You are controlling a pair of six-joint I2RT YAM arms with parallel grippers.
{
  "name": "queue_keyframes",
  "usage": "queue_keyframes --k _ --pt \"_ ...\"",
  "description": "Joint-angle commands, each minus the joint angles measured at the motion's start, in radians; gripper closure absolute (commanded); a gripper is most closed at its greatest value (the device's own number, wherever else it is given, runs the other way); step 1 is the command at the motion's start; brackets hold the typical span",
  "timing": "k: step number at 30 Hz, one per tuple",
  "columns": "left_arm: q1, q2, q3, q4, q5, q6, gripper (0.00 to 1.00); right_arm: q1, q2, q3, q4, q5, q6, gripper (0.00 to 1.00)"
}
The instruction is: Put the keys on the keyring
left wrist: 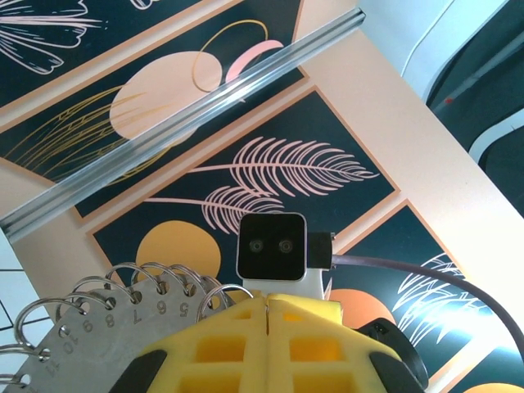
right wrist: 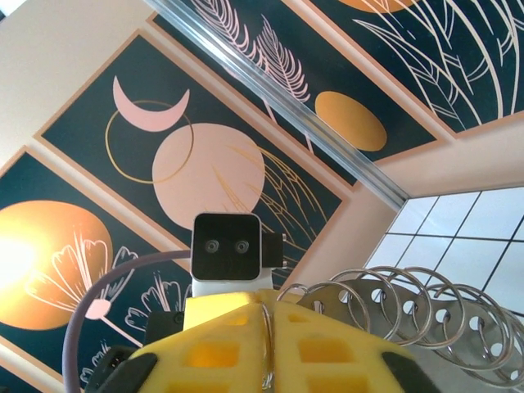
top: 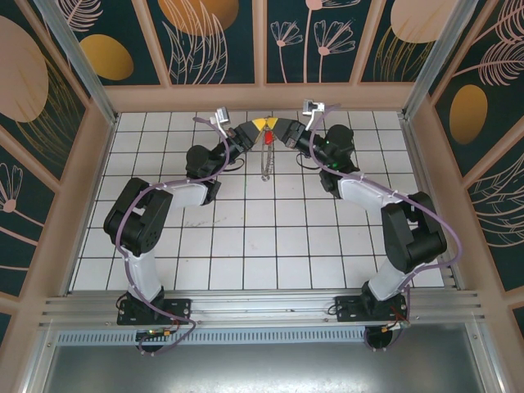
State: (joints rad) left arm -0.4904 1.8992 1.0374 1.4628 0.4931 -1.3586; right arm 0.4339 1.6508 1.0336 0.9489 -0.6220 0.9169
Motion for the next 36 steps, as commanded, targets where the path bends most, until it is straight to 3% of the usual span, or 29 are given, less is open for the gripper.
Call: queue_keyframes --k 1,7,14,22,26,30,36 --pt "-0.005 0.001 0.0 0.052 0.001 0.016 1.0 0.01 -0.003 0.039 0.02 -0.021 -0.017 1.0" --pt "-0.005 -0.019 0.008 0.001 0.02 0.066 1.0 -0.017 -0.021 0.03 -0.019 -0.04 -0.045 1.0" --pt "0.017 -0.089 0.058 -0.206 0.098 0.22 0.71 -0.105 -0.039 0.065 -0.139 -0.19 -0.127 1.0" --pt "0.037 -0.138 0.171 -0.561 0.2 0.464 0.58 -0.188 0.031 0.241 -0.431 -0.465 -0.339 1.0" --pt "0.059 -0.129 0.232 -0.685 0.26 0.546 0.55 -0.208 0.11 0.345 -0.568 -0.59 -0.439 1.0" --pt "0.079 -0.109 0.282 -0.764 0.326 0.594 0.55 -0.214 0.184 0.433 -0.688 -0.621 -0.509 1.0" --pt "0.09 -0.076 0.323 -0.843 0.383 0.647 0.61 -0.213 0.223 0.417 -0.567 -0.614 -0.403 1.0"
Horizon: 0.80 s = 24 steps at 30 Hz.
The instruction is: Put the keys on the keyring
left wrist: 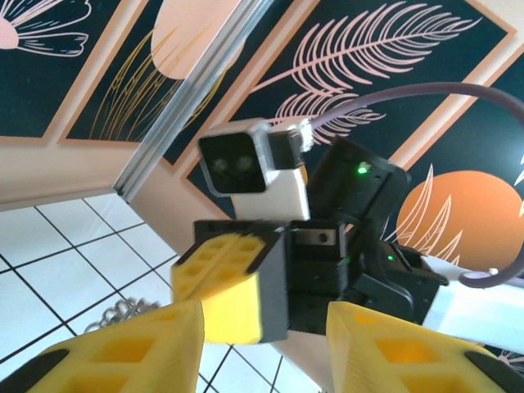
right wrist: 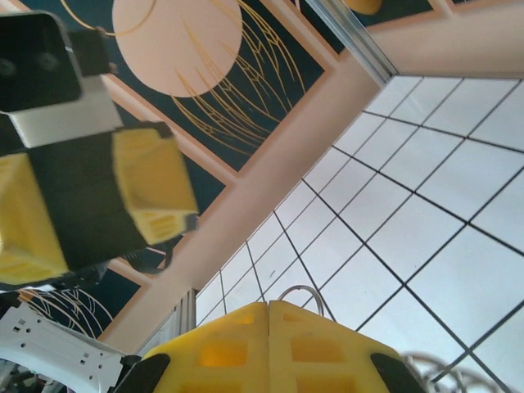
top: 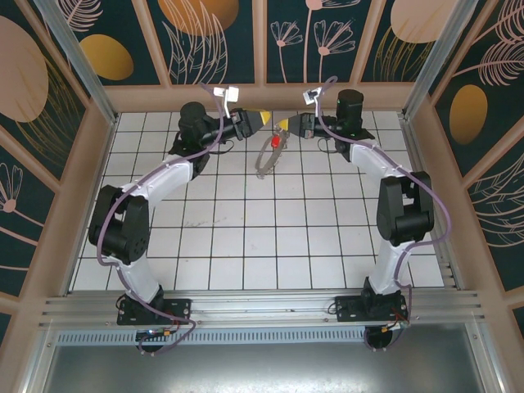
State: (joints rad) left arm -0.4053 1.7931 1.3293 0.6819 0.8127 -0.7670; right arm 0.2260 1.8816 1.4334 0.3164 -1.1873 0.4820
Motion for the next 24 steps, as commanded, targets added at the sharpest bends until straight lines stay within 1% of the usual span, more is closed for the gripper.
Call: queue_keyframes --k 1,5,15,19,24 --pt "0.005 0.038 0.034 -0.065 0.073 0.057 0.61 -0.004 -0.007 0.008 0.097 -0.047 0.056 1.0" --pt "0.004 0.066 0.044 -0.067 0.099 0.055 0.65 0.002 -0.01 -0.019 0.156 -0.046 0.101 1.0" --pt "0.005 0.106 0.056 -0.007 0.135 0.007 0.69 0.022 -0.015 -0.029 0.156 -0.041 0.101 1.0" --pt "0.005 0.116 0.053 0.015 0.133 -0.012 0.69 0.029 -0.021 -0.03 0.158 -0.036 0.099 1.0" --pt "0.006 0.112 0.04 0.011 0.107 0.004 0.7 0.031 -0.028 -0.033 0.147 -0.035 0.091 1.0"
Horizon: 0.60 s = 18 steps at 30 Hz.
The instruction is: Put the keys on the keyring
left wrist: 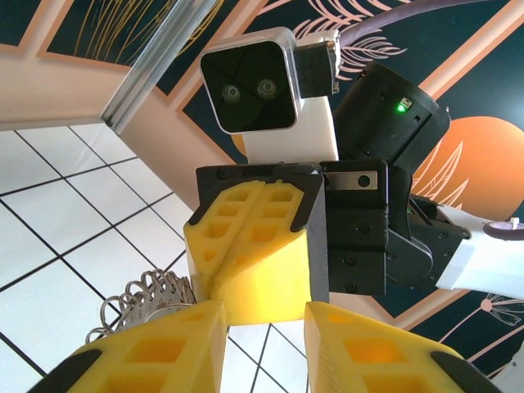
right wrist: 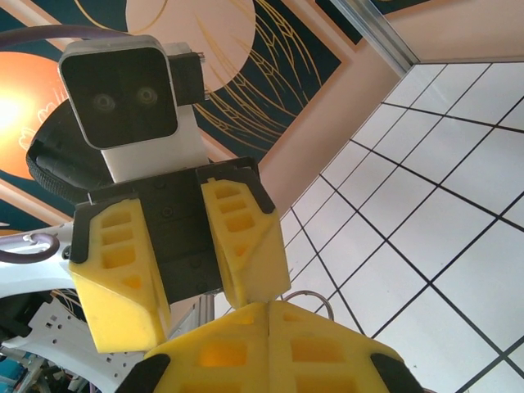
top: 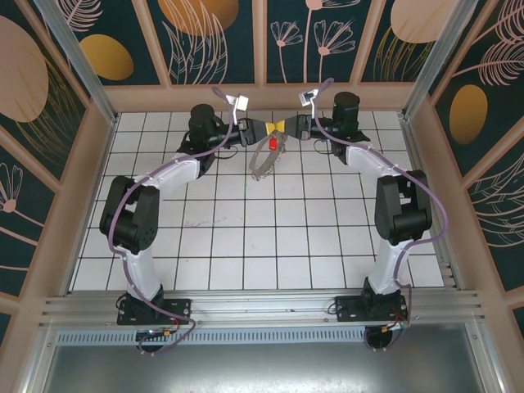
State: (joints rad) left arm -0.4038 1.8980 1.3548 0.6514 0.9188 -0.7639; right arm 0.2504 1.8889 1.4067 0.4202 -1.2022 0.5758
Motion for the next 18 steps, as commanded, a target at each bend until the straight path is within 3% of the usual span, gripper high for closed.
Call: queue_keyframes --k 1,8,18 --pt "0.006 0.004 0.009 0.04 -0.011 0.01 0.7 0.007 -0.037 -0.008 0.039 -0.02 -0.009 1.0" --pt "0.028 -0.007 -0.019 0.069 -0.067 0.009 0.68 0.006 -0.052 -0.017 0.011 -0.02 -0.034 1.0" --pt "0.029 0.024 -0.02 0.109 -0.025 -0.035 0.68 0.013 -0.053 -0.004 0.031 -0.022 -0.014 1.0"
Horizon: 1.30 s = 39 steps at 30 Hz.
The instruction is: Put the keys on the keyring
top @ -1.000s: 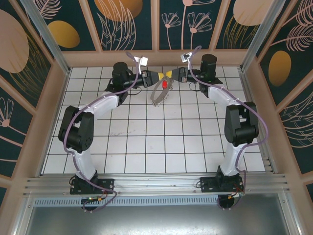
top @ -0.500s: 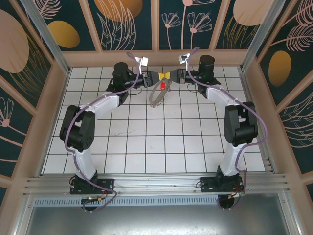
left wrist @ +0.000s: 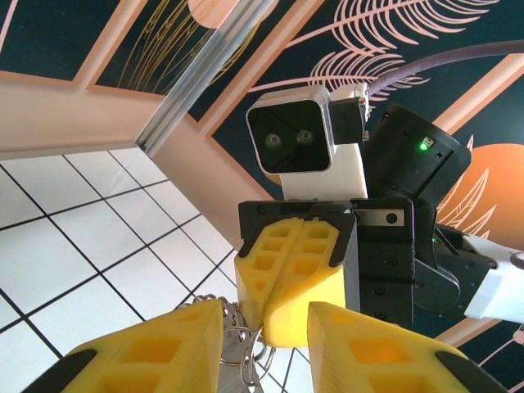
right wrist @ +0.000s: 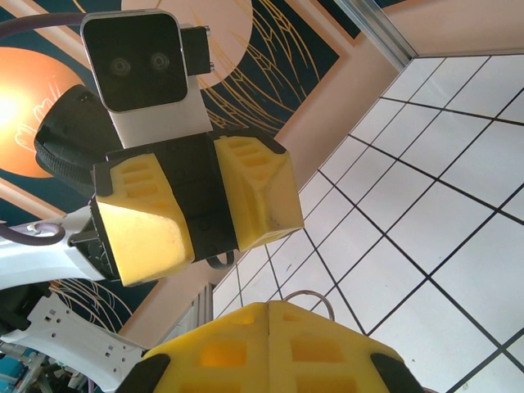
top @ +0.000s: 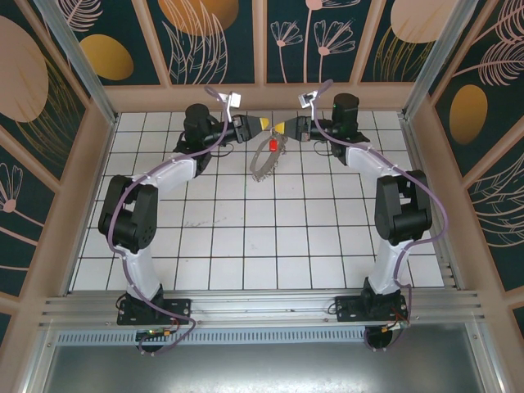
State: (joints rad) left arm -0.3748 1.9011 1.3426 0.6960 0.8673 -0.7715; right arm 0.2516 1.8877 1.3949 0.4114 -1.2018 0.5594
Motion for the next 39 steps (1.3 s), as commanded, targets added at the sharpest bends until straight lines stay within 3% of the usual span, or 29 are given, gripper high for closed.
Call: queue_keyframes --k 1,31,39 --pt "0.0 0.027 -0.01 0.081 0.031 -0.039 0.68 0.013 -0.052 0.011 0.04 -0.021 0.004 1.0" --pt "-0.036 0.013 -0.101 0.202 0.079 -0.094 0.73 0.021 -0.048 0.031 0.038 0.013 0.008 1.0" --pt "-0.036 0.015 -0.112 0.239 0.084 -0.115 0.79 0.019 -0.047 0.029 0.042 0.01 0.013 1.0"
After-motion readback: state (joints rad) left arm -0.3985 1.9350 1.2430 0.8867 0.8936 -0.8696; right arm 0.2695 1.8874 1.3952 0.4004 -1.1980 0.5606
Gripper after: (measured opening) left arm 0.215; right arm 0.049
